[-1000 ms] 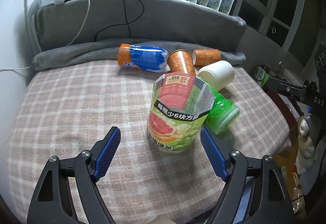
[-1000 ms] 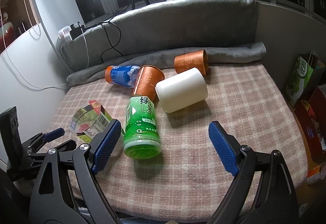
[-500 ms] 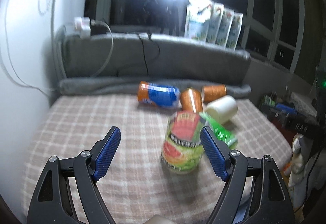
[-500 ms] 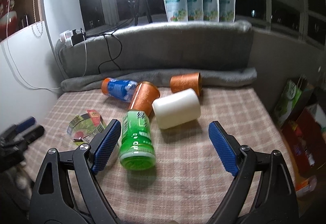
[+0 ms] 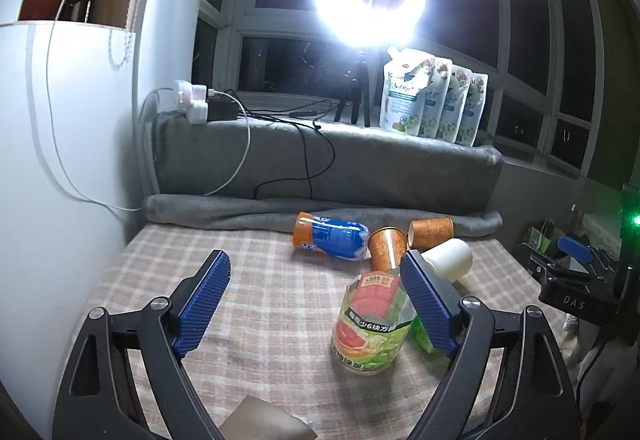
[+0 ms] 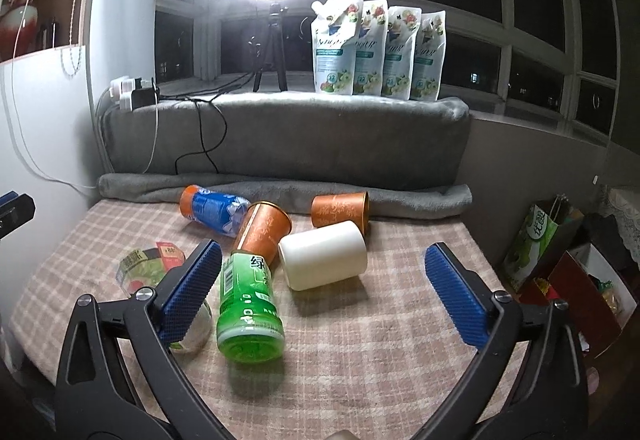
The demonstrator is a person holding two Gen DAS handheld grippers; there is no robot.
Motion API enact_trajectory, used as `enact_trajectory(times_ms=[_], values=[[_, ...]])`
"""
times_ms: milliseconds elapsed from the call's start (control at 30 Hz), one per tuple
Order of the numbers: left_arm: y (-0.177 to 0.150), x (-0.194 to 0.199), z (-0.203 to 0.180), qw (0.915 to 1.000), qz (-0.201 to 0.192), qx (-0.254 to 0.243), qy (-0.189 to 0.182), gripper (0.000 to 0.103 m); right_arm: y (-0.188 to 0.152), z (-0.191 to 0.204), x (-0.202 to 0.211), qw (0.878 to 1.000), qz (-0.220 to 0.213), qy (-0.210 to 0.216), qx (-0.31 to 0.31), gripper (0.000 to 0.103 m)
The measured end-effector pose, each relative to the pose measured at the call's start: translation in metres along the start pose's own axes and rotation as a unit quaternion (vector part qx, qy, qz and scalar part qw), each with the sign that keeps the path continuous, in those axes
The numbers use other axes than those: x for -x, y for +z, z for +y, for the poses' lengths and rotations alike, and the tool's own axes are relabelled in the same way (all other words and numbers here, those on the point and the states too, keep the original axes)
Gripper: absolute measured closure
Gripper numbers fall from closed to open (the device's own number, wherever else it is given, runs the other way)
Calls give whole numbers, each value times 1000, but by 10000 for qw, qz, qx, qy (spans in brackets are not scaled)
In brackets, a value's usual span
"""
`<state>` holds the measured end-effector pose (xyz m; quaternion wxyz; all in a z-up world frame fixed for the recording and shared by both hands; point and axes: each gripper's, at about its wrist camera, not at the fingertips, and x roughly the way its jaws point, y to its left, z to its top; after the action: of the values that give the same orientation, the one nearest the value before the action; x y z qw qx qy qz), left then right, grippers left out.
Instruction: Flip cup upright
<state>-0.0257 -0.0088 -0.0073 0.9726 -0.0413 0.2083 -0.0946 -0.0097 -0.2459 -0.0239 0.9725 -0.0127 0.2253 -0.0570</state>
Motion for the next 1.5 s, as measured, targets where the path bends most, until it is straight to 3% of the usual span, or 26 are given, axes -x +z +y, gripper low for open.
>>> enact_trajectory(times_ms=[133, 1500], values=[[1, 3, 0, 10000, -61, -6, 50, 11, 2, -3, 2, 10000, -55, 4, -81, 0], [4, 1, 1, 9999, -40, -42, 102, 11, 4, -2, 1, 9999, -90, -16, -73, 0]])
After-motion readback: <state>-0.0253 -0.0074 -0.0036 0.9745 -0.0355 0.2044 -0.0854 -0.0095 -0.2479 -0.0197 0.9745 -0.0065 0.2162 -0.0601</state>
